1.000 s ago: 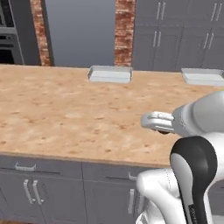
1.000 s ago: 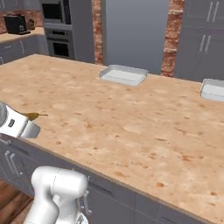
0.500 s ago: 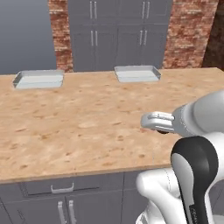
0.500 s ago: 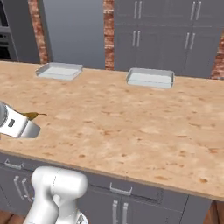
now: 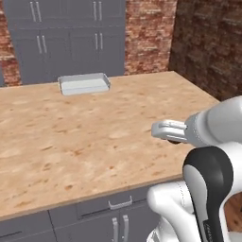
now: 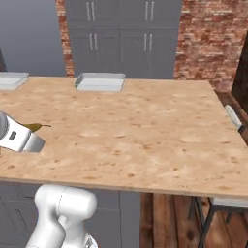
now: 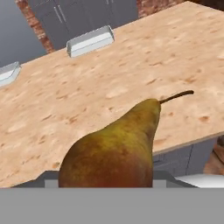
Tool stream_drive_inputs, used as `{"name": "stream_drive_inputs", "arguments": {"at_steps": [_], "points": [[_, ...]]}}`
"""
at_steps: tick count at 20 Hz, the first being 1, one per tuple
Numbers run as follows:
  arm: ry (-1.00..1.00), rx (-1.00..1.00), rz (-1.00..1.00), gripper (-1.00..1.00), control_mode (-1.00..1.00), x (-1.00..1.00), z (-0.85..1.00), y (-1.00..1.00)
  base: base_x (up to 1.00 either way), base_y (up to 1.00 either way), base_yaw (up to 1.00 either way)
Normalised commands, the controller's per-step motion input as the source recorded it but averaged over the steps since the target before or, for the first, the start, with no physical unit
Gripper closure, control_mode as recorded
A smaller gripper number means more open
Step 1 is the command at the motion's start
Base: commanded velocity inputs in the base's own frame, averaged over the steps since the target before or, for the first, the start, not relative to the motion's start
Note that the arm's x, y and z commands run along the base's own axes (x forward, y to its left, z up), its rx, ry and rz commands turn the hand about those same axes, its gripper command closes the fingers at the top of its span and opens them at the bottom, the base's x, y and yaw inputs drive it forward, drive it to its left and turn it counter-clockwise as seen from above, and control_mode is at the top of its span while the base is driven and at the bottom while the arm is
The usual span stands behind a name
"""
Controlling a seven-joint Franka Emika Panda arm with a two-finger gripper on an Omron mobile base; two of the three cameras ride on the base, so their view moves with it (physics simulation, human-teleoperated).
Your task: Place the cold items (corn and pear) from the fridge in one tupperware on the dining counter. Place the warm items (kebab skewer and hot dog) in the stove area in another tupperware.
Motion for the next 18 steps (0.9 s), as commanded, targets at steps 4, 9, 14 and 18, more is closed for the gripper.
{"name": "stream_drive_inputs", "arguments": {"at_steps": [4, 9, 14, 18], "points": [[0.00, 0.00, 0.00, 1.00, 1.00, 0.00, 0.00, 0.00, 0.00, -1.00, -0.18], [0.00, 0.00, 0.00, 1.00, 1.00, 0.00, 0.00, 0.00, 0.00, -1.00, -0.16], [0.00, 0.00, 0.00, 1.00, 1.00, 0.00, 0.00, 0.00, 0.00, -1.00, -0.14], [0.00, 0.00, 0.00, 1.00, 1.00, 0.00, 0.00, 0.00, 0.00, -1.00, -0.11]]}}
